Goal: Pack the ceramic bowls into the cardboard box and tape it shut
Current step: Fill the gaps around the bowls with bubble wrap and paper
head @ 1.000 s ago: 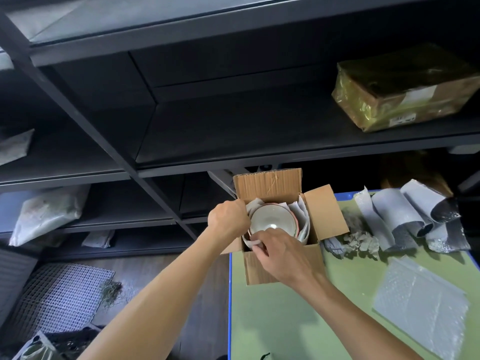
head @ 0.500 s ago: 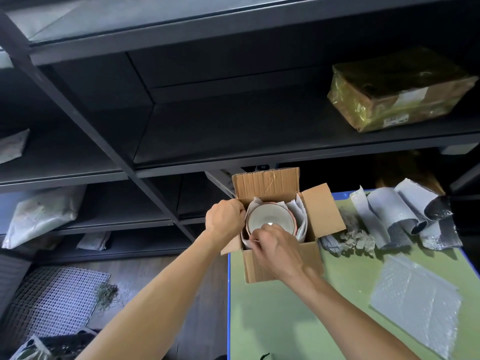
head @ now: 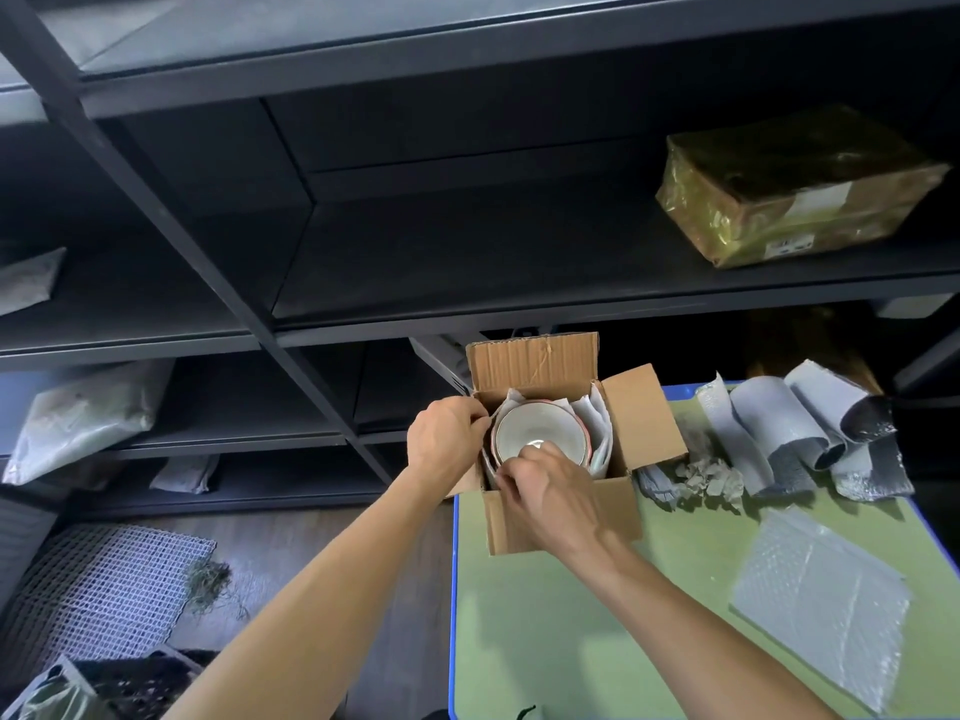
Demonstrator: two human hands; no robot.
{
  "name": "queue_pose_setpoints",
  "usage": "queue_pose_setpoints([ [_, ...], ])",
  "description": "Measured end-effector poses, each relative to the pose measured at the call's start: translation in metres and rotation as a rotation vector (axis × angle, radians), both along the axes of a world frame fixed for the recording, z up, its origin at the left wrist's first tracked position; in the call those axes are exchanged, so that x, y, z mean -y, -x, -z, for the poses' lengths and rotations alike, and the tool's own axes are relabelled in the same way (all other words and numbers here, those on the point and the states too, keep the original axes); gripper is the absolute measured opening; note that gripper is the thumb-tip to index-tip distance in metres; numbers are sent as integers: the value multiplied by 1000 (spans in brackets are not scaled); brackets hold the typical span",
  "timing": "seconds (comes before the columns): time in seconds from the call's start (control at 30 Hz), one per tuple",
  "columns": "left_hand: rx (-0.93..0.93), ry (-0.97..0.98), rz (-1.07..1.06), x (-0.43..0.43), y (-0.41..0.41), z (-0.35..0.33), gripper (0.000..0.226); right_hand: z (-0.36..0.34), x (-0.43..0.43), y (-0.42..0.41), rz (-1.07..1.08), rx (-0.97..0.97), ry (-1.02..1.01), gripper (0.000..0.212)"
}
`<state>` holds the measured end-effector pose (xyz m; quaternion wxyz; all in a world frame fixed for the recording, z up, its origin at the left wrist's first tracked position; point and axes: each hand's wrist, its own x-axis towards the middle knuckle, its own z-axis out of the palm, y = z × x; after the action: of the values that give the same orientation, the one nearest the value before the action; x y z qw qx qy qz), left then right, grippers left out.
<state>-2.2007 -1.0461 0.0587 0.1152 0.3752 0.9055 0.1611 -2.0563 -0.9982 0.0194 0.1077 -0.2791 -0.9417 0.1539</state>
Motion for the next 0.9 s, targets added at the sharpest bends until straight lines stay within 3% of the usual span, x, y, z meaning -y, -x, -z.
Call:
queue_pose_setpoints([
  [0.13, -17, -74, -15, 7, -10, -12, 23, -10, -1, -15, -43, 7, 41, 39],
  [0.27, -61, -123, 25, 15, -28, -22, 26, -20, -9, -40, -80, -101, 43, 27],
  [0.43, 0, -238, 196, 10, -86, -28, 24, -27, -26, -96, -80, -146, 58, 24],
  [0.6, 11, -226, 425, -12, -148, -14, 24, -15, -48, -168, 24, -90, 42, 14],
  [0.77, 74, -110, 634, -45, -209, 16, 22, 14, -72, -247, 228, 145, 105, 34],
  [0.9, 104, 86, 691, -75, -245, 54, 34, 28, -84, -304, 398, 373, 226, 50],
])
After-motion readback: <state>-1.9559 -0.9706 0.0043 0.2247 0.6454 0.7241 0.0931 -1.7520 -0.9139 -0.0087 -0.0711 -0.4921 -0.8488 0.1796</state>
